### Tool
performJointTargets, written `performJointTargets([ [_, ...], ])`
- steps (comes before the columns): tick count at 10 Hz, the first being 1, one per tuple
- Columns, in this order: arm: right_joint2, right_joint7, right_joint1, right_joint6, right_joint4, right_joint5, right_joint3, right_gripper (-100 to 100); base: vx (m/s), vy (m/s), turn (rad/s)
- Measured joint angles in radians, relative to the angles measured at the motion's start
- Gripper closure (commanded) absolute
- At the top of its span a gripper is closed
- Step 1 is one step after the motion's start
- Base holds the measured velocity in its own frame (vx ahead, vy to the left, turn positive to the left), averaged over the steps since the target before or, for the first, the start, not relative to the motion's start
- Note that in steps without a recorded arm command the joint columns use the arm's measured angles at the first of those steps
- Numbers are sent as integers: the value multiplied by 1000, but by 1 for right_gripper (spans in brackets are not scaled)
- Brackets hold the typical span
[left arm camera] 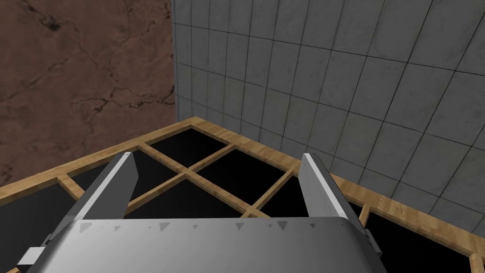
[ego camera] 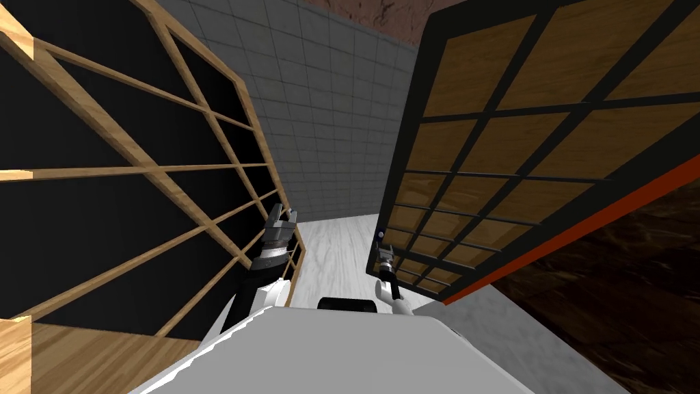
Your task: Push the door open
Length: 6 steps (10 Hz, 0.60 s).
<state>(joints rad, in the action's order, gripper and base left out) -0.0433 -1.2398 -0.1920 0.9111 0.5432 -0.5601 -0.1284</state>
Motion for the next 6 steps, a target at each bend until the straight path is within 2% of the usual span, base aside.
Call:
performJointTargets([
  [3, -6, -2, 4, -3, 7, -4, 4, -100, 226, -58, 26],
  [4, -3, -3, 3, -2, 5, -5, 6, -100, 100, -24, 9],
  [5, -2, -4, 2, -2, 5, -5, 6, 100, -14, 2, -13],
  [6, -3, -4, 3, -1, 5, -5, 6, 100, -39, 19, 34],
])
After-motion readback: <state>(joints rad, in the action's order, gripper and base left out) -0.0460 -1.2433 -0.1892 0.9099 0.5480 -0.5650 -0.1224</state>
